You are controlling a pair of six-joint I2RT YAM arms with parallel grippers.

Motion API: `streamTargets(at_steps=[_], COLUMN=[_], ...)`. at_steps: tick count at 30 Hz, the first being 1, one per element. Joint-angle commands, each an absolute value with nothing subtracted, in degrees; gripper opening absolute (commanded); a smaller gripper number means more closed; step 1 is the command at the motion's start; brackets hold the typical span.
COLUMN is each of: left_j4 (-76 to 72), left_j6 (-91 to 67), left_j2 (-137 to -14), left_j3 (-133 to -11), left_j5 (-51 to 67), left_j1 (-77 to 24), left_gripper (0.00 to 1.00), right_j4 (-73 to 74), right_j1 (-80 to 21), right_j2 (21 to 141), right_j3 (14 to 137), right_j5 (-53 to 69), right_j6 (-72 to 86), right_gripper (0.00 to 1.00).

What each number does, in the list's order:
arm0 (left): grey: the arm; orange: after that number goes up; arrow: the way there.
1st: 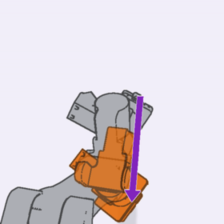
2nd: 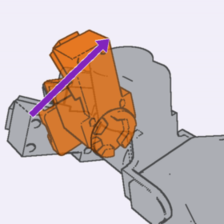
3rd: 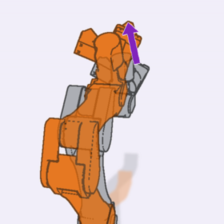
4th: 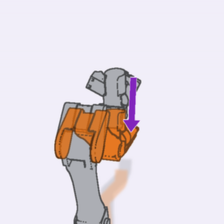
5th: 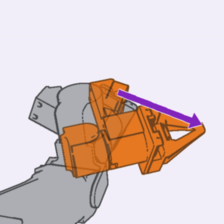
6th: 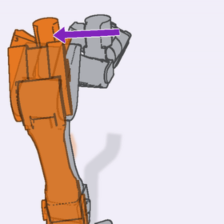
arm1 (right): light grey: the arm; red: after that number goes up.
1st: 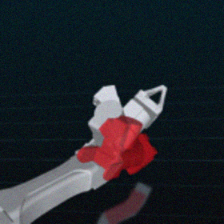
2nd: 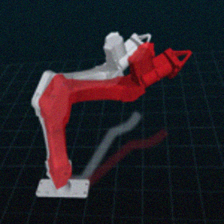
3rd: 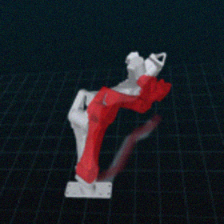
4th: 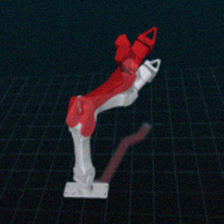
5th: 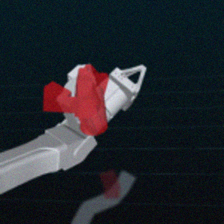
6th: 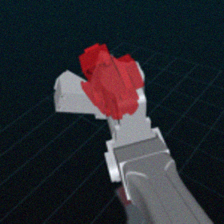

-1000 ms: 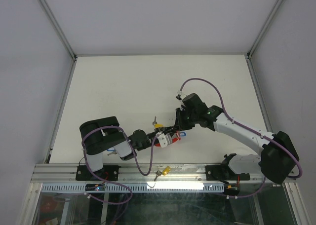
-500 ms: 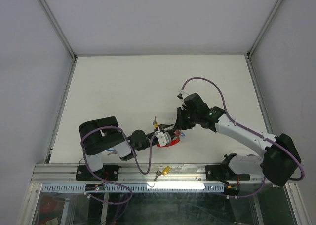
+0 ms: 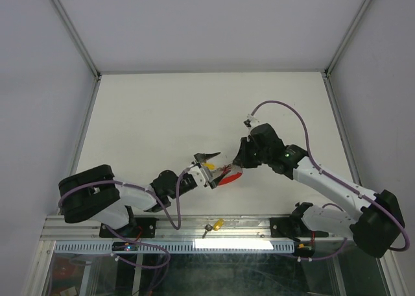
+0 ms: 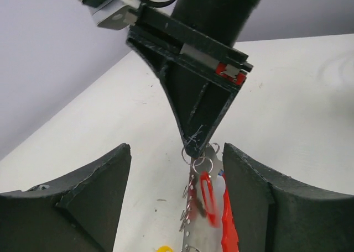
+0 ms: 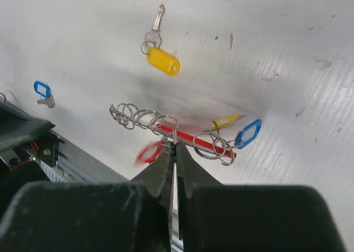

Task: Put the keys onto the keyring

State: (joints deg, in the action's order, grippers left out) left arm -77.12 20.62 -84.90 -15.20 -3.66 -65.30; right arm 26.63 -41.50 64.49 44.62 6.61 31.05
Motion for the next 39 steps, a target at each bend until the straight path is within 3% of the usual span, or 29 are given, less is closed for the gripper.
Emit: streamTargets(at_steps=[1,6,12,25,39], left_j4=[-62.75,-52.74,-51.40,-65.49,-76.63], left_j6=[15.93,6.57,-2.91,5.80,15.59], left_j2=[-77.17,-72.13,-72.73,-83.65,-93.29], left_j3=[-18.19,-20.75,-22.89,-24.84,-30.05], left_j5=[-6.59,-11.22,-15.14,-22.08,-29.32], left_j1=[-65.83,-65.85,-66.15,-70.48,-73.41], left_gripper=[0.67,0.68,0.60,0.59,0.46], right_j4=[21.79,17.08,13.55,15.86,16.00], right_j1=[-40.81,-40.44,-40.36,-40.35,-40.37], right_j2=[58.65,53.84,50.85,48.23,47.38], right_j3=[43.95,41.37,39.39,40.47,40.42], right_j5=[2.41,0.24,0.44,-5.37,-5.19], right_j6=[34.04,37.87,43.73,52.06,53.43], right_gripper=[0.00,0.00,0.00,0.00,0.00])
